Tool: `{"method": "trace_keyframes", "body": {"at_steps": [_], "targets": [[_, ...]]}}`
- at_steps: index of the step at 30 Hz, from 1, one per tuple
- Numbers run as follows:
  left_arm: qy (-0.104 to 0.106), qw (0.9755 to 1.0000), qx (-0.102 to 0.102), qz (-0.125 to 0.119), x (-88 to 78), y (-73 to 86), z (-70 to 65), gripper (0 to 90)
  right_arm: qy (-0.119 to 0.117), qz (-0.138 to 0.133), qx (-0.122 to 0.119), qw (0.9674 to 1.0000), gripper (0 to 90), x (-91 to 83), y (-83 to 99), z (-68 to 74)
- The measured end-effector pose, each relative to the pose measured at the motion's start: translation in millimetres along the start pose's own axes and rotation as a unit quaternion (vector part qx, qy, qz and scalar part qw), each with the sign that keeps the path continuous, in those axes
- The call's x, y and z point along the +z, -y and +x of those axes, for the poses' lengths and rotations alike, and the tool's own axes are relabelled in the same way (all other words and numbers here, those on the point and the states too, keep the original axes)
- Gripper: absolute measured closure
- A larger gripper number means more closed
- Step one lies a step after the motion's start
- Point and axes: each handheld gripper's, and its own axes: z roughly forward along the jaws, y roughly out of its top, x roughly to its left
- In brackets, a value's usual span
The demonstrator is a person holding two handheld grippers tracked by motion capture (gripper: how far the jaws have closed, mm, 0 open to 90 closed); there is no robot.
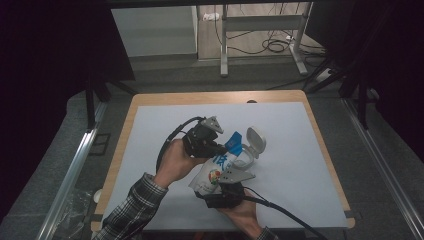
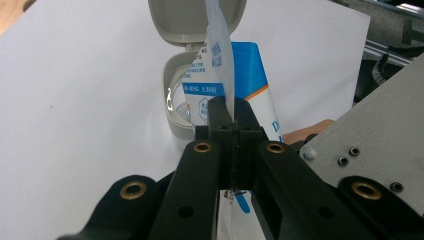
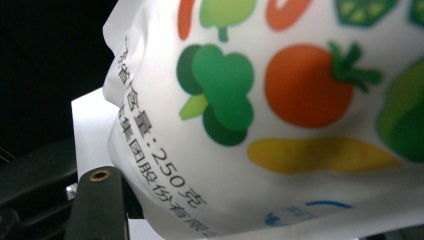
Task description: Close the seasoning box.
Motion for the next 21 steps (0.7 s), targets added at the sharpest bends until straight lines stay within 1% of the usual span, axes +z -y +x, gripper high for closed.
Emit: {"method": "trace_keyframes", "body": {"at_steps": [5,6,12,14,16,18,21], "targets": [[0.001,1.0,0.001,0.009,1.9,-4.5,0.3,90.0,-0.001,-0.003,0.008,1.0,34.0,-0.3,-0.8,-0.9],[0.001,1.0,0.001,0.01,2.4,-5.2,0.2,90.0,-0.002,-0.004,0.014,0.9999,34.0,-0.2,-0.9,-0.4],[0.0,0.9998,0.005,0.018,4.7,-8.7,0.2,90.0,-0.005,-0.003,0.022,0.9997,34.0,-0.4,-1.7,-1.0],[-0.001,0.9998,0.005,0.019,5.3,-9.6,0.1,90.0,-0.008,-0.003,0.027,0.9996,34.0,-0.6,-2.2,-1.0],[-0.001,0.9998,0.006,0.021,5.6,-10.9,0.4,90.0,-0.009,-0.004,0.027,0.9996,33.9,-0.5,-2.3,-1.2],[0.0,0.9997,0.006,0.023,5.7,-12.2,0.3,90.0,-0.014,-0.005,0.035,0.9993,34.0,-0.8,-3.4,-1.0],[0.001,0.9996,0.008,0.026,5.8,-14.1,0.6,90.0,-0.017,-0.007,0.036,0.9992,34.0,-1.1,-4.3,-1.2]]}}
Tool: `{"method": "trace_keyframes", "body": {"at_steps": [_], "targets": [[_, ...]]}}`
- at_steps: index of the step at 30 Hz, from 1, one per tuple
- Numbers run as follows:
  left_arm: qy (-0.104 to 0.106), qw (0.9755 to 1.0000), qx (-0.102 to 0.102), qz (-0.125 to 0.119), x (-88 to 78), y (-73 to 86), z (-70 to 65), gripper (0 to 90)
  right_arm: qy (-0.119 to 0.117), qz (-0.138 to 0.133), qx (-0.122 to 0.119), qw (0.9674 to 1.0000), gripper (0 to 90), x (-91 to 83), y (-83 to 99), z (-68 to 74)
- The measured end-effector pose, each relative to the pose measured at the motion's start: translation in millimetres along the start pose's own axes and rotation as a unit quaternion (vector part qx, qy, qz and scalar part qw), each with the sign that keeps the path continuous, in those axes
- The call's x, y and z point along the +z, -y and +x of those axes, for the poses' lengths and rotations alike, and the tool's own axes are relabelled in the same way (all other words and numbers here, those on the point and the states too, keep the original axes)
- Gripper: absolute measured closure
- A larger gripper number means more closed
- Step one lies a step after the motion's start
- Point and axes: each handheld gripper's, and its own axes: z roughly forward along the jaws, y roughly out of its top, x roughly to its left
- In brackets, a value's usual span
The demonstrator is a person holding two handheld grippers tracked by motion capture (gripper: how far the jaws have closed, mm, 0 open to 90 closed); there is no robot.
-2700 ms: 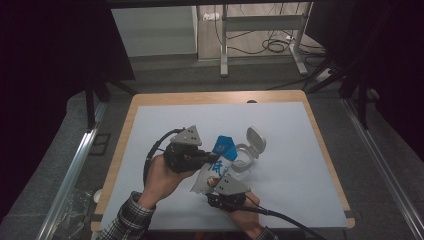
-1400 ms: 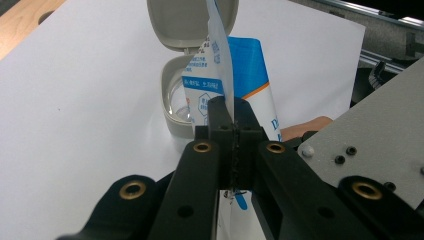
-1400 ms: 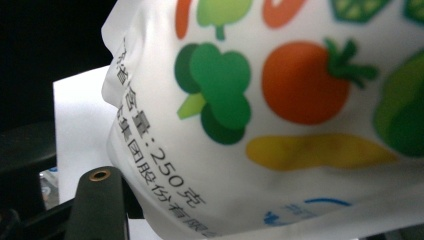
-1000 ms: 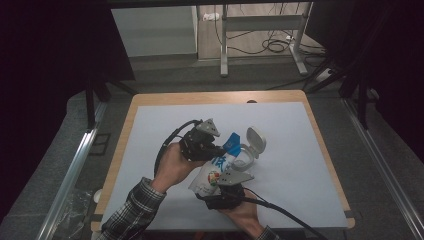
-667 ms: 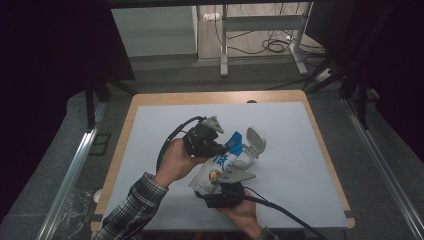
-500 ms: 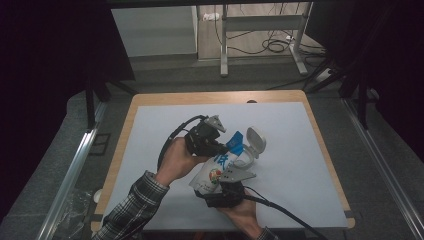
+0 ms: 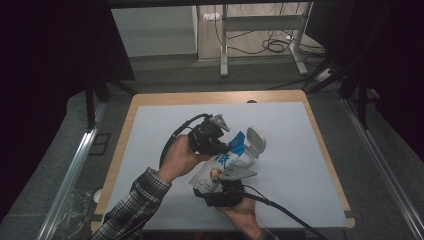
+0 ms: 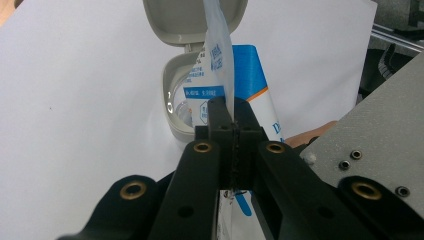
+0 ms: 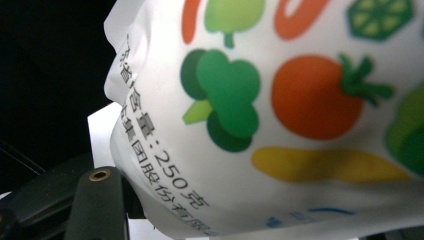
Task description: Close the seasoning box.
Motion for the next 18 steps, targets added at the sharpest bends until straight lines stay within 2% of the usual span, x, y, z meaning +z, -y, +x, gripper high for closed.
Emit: {"method": "trace_keyframes", "body": {"at_steps": [4,18], "targets": [[0.002,1.0,0.001,0.004,0.6,-2.6,0.7,90.0,-0.004,0.0,0.009,0.9999,34.0,-0.5,-1.2,0.2],[0.002,0.9999,0.007,0.016,3.5,-10.5,-0.4,90.0,-0.007,-0.002,0.013,0.9999,34.0,-1.3,-4.1,-0.9]]}}
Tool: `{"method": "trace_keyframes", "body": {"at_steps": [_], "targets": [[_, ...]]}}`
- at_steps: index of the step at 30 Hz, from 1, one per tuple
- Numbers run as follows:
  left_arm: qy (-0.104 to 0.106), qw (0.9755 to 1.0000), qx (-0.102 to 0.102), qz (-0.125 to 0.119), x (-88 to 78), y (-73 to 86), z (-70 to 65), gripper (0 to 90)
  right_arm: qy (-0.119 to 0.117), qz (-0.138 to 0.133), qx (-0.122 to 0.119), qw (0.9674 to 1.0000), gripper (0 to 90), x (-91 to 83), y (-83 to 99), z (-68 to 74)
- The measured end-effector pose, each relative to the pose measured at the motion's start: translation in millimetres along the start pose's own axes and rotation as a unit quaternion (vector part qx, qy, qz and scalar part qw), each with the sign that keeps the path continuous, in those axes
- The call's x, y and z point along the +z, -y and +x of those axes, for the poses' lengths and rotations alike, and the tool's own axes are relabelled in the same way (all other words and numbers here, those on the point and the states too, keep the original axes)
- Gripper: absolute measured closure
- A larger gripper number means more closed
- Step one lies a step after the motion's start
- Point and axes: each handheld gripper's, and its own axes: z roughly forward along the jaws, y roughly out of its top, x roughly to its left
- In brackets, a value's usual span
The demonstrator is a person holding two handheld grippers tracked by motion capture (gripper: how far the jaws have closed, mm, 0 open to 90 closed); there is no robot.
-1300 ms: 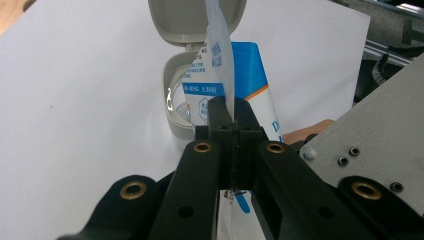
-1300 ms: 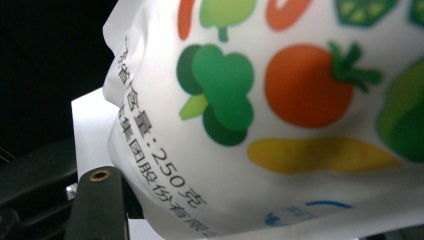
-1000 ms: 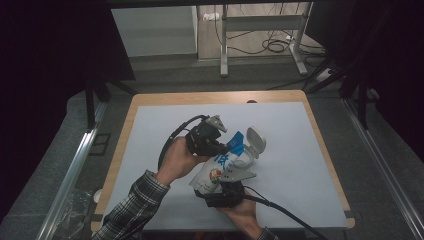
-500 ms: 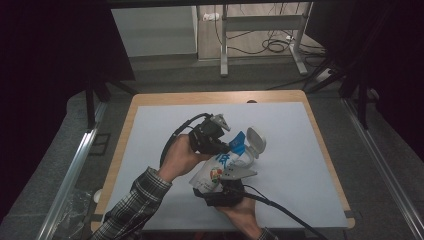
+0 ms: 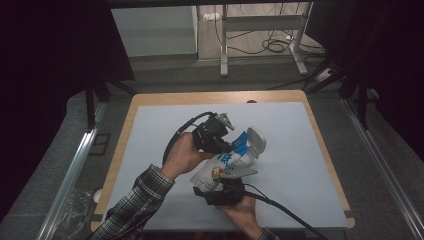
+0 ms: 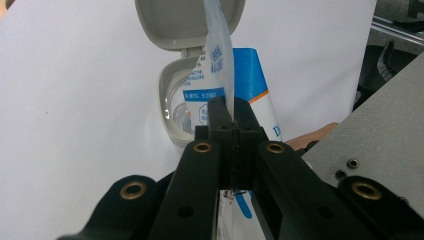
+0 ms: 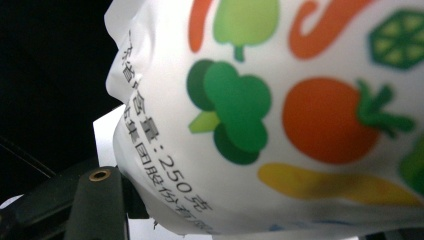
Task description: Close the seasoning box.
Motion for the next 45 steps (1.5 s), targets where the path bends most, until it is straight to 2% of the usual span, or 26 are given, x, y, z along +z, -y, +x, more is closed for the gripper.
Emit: {"method": "trace_keyframes", "body": {"at_steps": [10,17,25,26,37,45], "targets": [[-0.001,1.0,0.002,0.003,0.1,-3.2,-0.5,90.0,-0.007,0.0,0.002,1.0,34.0,-1.4,-2.7,0.7],[-0.003,0.9999,0.006,0.008,1.9,-6.3,-1.0,90.0,-0.008,-0.001,-0.01,0.9999,35.2,-2.2,-4.2,3.7],[-0.003,0.9999,0.009,0.011,2.7,-9.3,-2.4,90.0,-0.022,-0.003,-0.005,0.9997,35.5,-3.1,-5.8,4.6],[-0.003,0.9999,0.01,0.012,2.8,-9.7,-2.4,90.0,-0.021,-0.005,-0.012,0.9997,35.5,-2.6,-5.7,4.0],[-0.005,0.9998,0.01,0.015,4.1,-12.3,-4.0,90.0,-0.033,-0.013,-0.018,0.9992,35.7,-2.4,-6.2,2.9],[-0.007,0.9998,0.009,0.019,4.4,-14.4,-4.7,90.0,-0.046,-0.015,-0.014,0.9987,35.7,-3.4,-6.8,4.5]]}}
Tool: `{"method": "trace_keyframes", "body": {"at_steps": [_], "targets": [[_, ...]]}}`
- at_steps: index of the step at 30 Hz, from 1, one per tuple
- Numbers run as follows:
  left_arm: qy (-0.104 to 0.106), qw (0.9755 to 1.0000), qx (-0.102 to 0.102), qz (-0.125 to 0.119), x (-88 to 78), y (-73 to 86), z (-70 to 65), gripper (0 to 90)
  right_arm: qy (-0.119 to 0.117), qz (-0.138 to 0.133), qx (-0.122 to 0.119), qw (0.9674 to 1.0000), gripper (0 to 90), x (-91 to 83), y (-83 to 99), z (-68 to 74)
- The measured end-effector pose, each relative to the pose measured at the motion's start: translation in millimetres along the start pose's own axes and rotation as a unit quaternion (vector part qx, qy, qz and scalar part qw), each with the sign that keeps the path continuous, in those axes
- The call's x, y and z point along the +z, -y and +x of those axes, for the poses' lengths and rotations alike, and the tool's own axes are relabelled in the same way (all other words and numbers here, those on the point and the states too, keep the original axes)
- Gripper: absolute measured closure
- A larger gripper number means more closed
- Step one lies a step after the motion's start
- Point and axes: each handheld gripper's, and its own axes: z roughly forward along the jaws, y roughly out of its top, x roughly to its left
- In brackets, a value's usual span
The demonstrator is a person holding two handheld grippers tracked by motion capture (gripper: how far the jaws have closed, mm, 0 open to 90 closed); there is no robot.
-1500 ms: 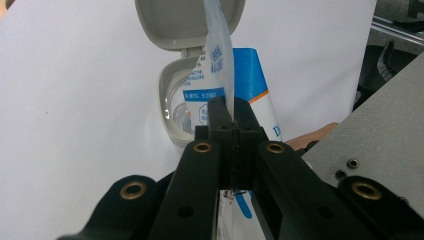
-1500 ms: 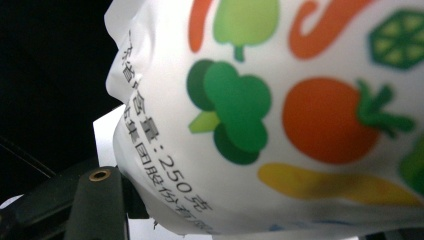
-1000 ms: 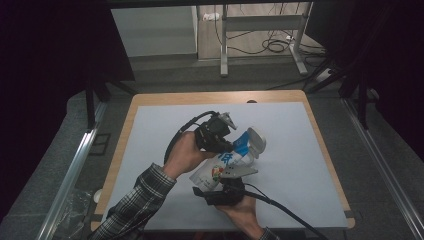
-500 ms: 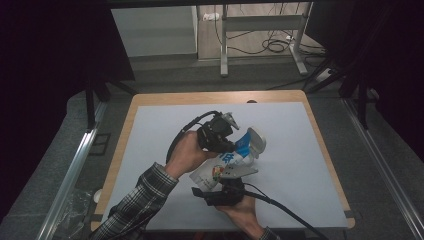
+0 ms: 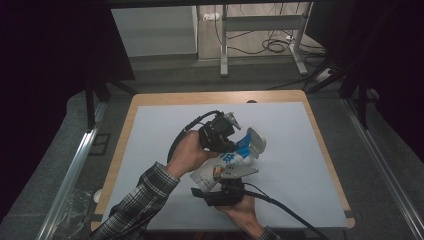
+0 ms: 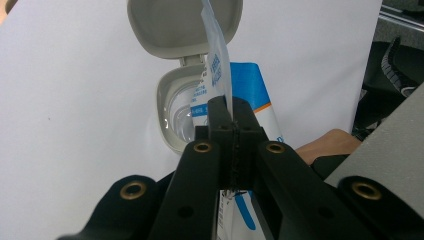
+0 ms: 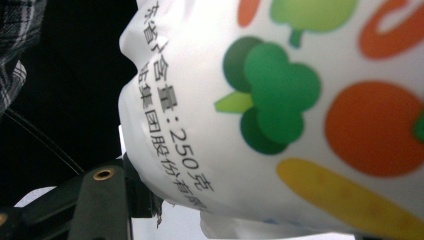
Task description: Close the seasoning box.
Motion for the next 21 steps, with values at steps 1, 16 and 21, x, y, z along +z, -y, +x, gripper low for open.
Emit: {"method": "trace_keyframes", "body": {"at_steps": [1,16,21], "targets": [[0.0,1.0,0.0,0.0,0.1,-0.3,-0.2,90.0,0.0,-0.002,-0.005,1.0,35.7,0.2,0.1,-0.3],[-0.002,0.9999,0.001,0.01,3.8,-6.5,-0.9,90.0,-0.007,-0.009,-0.009,0.9999,35.7,-1.9,-1.8,0.5],[0.006,0.9998,-0.002,0.02,3.6,-10.3,1.6,90.0,-0.008,-0.011,-0.009,0.9999,35.7,-2.5,-2.4,0.7]]}}
